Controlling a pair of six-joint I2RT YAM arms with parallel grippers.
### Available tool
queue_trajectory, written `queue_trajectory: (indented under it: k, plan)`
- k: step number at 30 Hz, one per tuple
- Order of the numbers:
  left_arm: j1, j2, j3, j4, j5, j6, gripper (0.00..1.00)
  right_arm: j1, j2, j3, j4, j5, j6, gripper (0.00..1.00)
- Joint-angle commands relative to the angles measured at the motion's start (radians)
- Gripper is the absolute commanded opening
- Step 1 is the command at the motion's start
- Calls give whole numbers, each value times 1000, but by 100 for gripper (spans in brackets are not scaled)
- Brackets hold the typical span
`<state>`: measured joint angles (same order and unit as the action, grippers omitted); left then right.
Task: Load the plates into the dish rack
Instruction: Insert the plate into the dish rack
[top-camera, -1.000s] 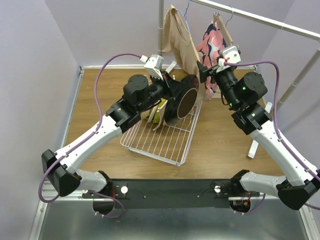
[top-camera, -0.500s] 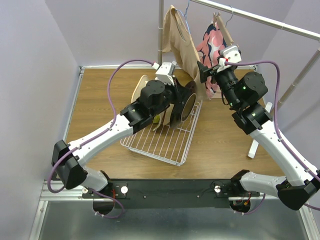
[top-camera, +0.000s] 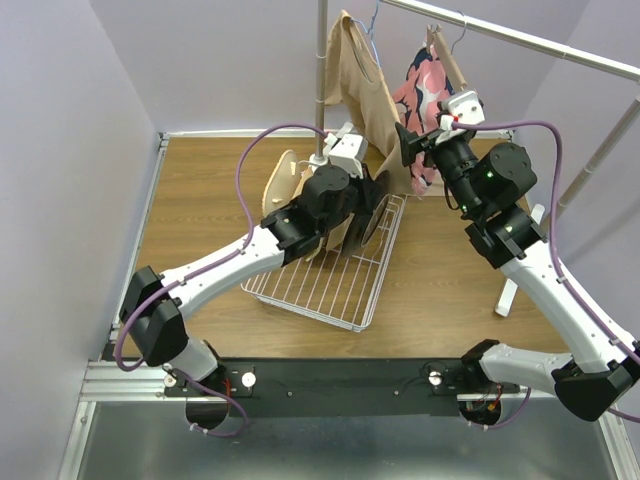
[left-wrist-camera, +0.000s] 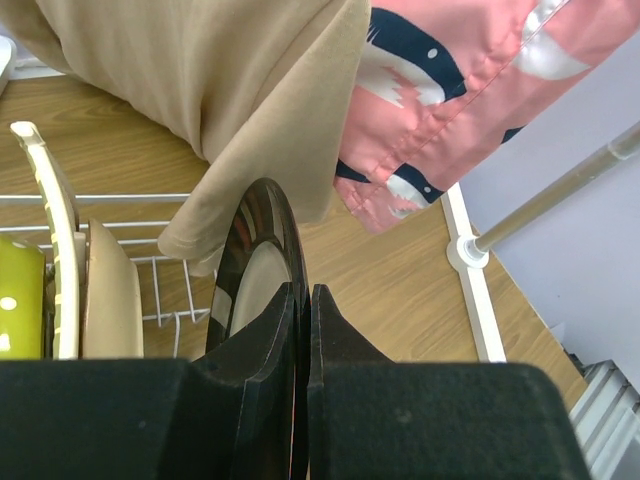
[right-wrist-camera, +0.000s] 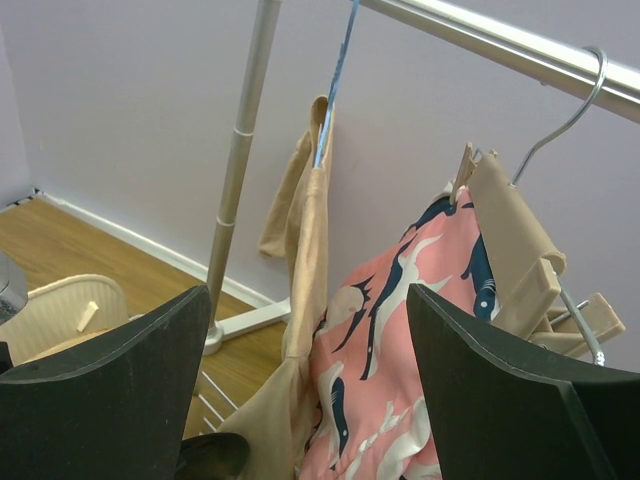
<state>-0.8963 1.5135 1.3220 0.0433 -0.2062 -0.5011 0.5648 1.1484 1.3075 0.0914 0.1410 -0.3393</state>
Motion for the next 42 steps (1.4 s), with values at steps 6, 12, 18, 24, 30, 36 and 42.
queue_trajectory:
  k: [6,12,18,24,30,36,42]
  plan:
    - [-12,8,52,175,-51,-13,0,-17,-26,-4,-19,-23,28,87]
    - [-27,54,34,173,-102,-39,0,-22,-33,-8,-24,-29,36,87]
    - [-33,88,16,188,-121,-48,0,-29,-42,-17,-32,-40,48,87]
    - [-35,93,-9,179,-117,-51,0,-34,-46,-24,-36,-46,54,87]
    - [-35,96,-38,188,-105,-51,11,-37,-49,-25,-42,-55,60,87]
    - [-35,109,-41,191,-82,-48,20,-40,-47,-17,-51,-67,68,87]
    - [-35,113,-41,198,-68,-56,27,-43,-47,-14,-56,-72,66,87]
